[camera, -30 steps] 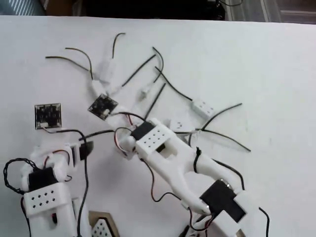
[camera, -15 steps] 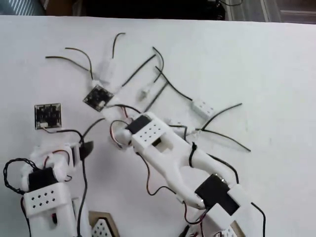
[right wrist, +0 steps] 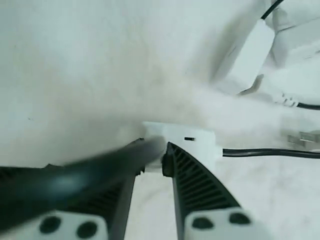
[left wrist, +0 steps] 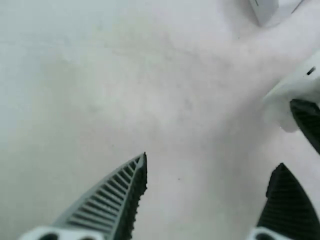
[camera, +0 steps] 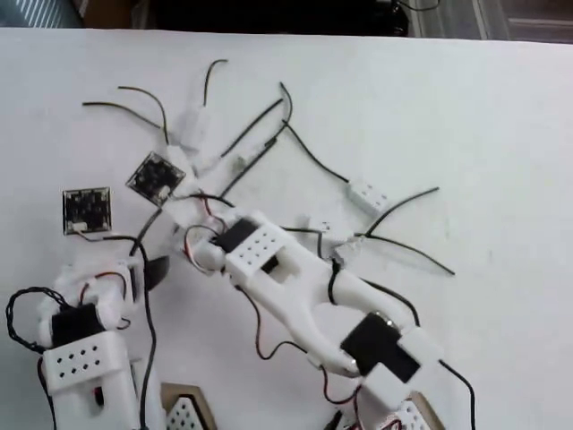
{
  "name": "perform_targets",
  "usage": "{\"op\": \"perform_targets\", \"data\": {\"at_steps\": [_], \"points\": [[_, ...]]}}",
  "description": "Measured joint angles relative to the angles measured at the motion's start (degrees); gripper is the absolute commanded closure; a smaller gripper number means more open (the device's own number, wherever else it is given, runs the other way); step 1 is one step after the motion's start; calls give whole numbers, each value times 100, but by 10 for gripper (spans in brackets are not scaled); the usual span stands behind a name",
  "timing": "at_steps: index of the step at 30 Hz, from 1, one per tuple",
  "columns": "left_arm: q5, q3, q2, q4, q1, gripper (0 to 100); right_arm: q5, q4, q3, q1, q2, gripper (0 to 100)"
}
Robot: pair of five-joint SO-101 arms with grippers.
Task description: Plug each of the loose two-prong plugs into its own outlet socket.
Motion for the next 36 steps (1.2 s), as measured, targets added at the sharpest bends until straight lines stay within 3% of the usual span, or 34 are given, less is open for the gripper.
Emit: {"op": "perform_targets", "data": {"at_steps": [4, 7, 14, 19, 28, 36], "points": [[0, 97, -9, -97, 0, 631, -79, -18, -255, -26, 448, 855], [0, 97, -9, -123, 0, 631, -633, 563, -730, -26, 571, 773], [0, 97, -9, -141, 0, 631, -1600, 2585, -2136, 167, 580, 769], [0, 97, -9, -141, 0, 631, -1960, 3165, -2699, 589, 580, 769], [0, 97, -9, -141, 0, 631, -3059, 2760, -3226, 1741, 1037, 769], [-9, 97, -9, -141, 0, 631, -3921, 2330, -4193, 1820, 2426, 769]]}}
